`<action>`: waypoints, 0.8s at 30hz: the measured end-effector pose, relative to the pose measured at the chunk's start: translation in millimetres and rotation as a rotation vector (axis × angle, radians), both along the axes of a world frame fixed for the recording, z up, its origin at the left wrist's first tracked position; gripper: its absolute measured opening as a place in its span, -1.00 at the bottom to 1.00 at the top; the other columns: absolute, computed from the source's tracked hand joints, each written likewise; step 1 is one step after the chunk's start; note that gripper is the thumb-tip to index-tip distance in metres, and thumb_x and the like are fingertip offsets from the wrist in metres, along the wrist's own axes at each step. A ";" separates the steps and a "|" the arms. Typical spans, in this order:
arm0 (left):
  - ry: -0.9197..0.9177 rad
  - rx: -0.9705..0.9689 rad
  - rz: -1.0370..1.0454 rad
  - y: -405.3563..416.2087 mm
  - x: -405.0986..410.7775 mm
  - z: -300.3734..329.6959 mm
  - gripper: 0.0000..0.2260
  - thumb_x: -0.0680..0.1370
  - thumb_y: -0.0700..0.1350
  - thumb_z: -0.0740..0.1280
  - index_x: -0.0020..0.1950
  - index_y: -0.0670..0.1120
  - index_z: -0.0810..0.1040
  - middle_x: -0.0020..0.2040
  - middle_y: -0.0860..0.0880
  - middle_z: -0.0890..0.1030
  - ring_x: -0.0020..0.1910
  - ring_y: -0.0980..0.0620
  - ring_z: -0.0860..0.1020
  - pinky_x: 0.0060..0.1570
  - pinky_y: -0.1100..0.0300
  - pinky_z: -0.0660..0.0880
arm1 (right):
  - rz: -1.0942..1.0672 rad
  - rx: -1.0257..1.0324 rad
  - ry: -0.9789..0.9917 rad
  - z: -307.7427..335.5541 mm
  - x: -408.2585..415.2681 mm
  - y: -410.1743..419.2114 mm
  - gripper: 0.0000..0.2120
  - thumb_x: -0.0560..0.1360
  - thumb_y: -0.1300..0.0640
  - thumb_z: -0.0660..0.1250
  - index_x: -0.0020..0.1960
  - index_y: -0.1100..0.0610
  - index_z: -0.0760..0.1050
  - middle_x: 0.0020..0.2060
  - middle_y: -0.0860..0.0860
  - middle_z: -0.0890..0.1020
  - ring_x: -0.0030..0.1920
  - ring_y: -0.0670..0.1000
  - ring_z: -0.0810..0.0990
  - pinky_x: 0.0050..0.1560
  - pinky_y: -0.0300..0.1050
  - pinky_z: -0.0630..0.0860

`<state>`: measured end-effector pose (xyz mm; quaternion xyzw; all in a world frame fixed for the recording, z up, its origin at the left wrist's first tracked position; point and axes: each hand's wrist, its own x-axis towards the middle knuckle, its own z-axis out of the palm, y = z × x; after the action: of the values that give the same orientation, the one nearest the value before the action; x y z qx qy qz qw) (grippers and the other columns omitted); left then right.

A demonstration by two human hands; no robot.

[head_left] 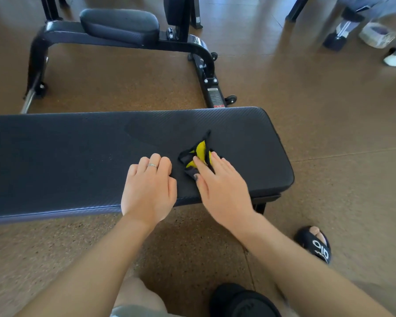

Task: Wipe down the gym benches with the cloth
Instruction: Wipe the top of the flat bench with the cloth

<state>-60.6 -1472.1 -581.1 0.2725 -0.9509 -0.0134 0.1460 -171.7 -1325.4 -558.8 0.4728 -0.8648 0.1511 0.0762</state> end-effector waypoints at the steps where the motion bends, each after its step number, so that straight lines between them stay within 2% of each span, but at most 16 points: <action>1: 0.007 0.003 -0.004 -0.4 0.8 -0.1 -0.84 0.56 -0.06 0.06 -0.08 -0.08 0.39 -0.12 -0.03 0.44 -0.17 -0.08 0.36 -0.12 -0.01 0.36 | 0.025 0.032 0.020 -0.8 -10.9 4.7 -0.52 0.70 -0.05 0.02 0.48 0.08 0.50 0.39 0.13 0.57 0.42 0.14 0.51 0.49 0.05 0.36; 3: 0.020 0.009 -0.009 -1.4 1.6 0.2 -0.81 0.56 -0.06 0.03 -0.08 -0.08 0.39 -0.13 -0.03 0.45 -0.17 -0.05 0.32 -0.12 -0.01 0.36 | -0.040 0.042 0.063 -3.4 -46.9 11.9 -0.55 0.70 -0.01 0.07 0.45 0.12 0.52 0.34 0.16 0.59 0.34 0.21 0.54 0.43 0.12 0.40; 5: 0.012 0.013 -0.007 -1.4 1.3 0.5 -0.79 0.56 -0.05 0.02 -0.06 -0.08 0.41 -0.12 -0.02 0.46 -0.17 -0.03 0.32 -0.11 0.00 0.39 | -0.247 0.054 -0.020 2.8 -80.5 19.1 -0.57 0.70 0.02 0.10 0.47 0.14 0.49 0.36 0.23 0.55 0.33 0.28 0.52 0.41 0.17 0.39; 7: -0.007 0.005 0.004 -0.5 0.9 -0.1 -0.80 0.56 -0.05 0.02 -0.06 -0.07 0.41 -0.12 -0.01 0.46 -0.17 -0.05 0.36 -0.11 0.00 0.41 | -0.399 0.046 -0.039 5.9 -81.1 16.9 -0.59 0.70 0.04 0.14 0.47 0.16 0.48 0.34 0.29 0.54 0.30 0.32 0.51 0.35 0.18 0.41; 9: 0.003 -0.001 0.002 -0.1 0.6 -0.7 -0.79 0.56 -0.05 0.01 -0.07 -0.07 0.40 -0.13 -0.01 0.44 -0.17 -0.05 0.35 -0.11 -0.01 0.40 | -0.369 0.009 0.045 0.2 -53.5 7.7 -0.62 0.66 0.06 0.14 0.36 0.20 0.55 0.17 0.27 0.60 0.14 0.31 0.56 0.20 0.15 0.46; 10: 0.006 -0.003 -0.003 0.2 0.1 -0.5 -0.78 0.56 -0.05 0.00 -0.07 -0.08 0.40 -0.13 -0.01 0.44 -0.17 -0.05 0.33 -0.11 -0.01 0.39 | -0.305 -0.008 0.066 -1.4 -36.8 4.6 -0.63 0.66 0.06 0.14 0.34 0.19 0.55 0.14 0.25 0.60 0.13 0.28 0.57 0.19 0.14 0.47; 13: -0.005 -0.011 -0.005 0.7 -0.3 1.5 -0.79 0.55 -0.04 0.00 -0.07 -0.08 0.39 -0.12 -0.02 0.43 -0.16 -0.08 0.35 -0.12 -0.03 0.36 | -0.100 0.020 -0.019 -3.1 -4.5 4.2 -0.58 0.68 0.02 0.21 0.52 0.06 0.43 0.36 0.20 0.55 0.39 0.22 0.51 0.43 0.13 0.45; 16: -0.023 -0.020 -0.001 0.9 -0.9 2.2 -0.80 0.55 -0.05 0.01 -0.07 -0.07 0.39 -0.12 -0.02 0.44 -0.17 -0.08 0.36 -0.13 -0.02 0.36 | 0.021 0.082 -0.028 -1.5 -22.8 9.3 -0.51 0.70 0.01 0.21 0.61 -0.04 0.28 0.50 0.18 0.43 0.52 0.21 0.39 0.52 0.09 0.31; 19: -0.017 -0.003 0.011 0.9 -0.7 1.9 -0.80 0.55 -0.06 0.00 -0.08 -0.07 0.38 -0.12 -0.02 0.42 -0.17 -0.09 0.36 -0.12 -0.04 0.38 | -0.043 0.119 -0.080 2.7 -69.1 16.0 -0.50 0.73 0.04 0.12 0.65 -0.05 0.18 0.63 0.19 0.18 0.63 0.21 0.15 0.60 0.07 0.09; 21: -0.009 0.003 0.022 2.7 -1.1 2.3 -0.82 0.55 -0.06 0.00 -0.09 -0.06 0.37 -0.13 0.00 0.40 -0.17 -0.09 0.36 -0.10 -0.05 0.40 | -0.134 0.126 -0.090 5.2 -104.4 24.3 -0.50 0.73 0.05 0.10 0.65 -0.04 0.16 0.65 0.23 0.07 0.64 0.25 0.07 0.62 0.10 0.02; 24: -0.002 0.001 0.040 4.2 -2.5 1.8 -0.86 0.55 -0.08 0.01 -0.11 -0.05 0.34 -0.14 0.01 0.37 -0.17 -0.07 0.34 -0.10 -0.04 0.39 | -0.082 0.094 -0.083 8.0 -116.8 24.4 -0.49 0.70 0.08 0.16 0.64 -0.03 0.22 0.64 0.26 0.09 0.61 0.29 0.17 0.60 0.14 0.13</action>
<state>-63.1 -1467.9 -579.3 0.2916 -0.9454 -0.0108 0.1449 -288.5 -1301.1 -550.8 0.4334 -0.8920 0.1263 0.0242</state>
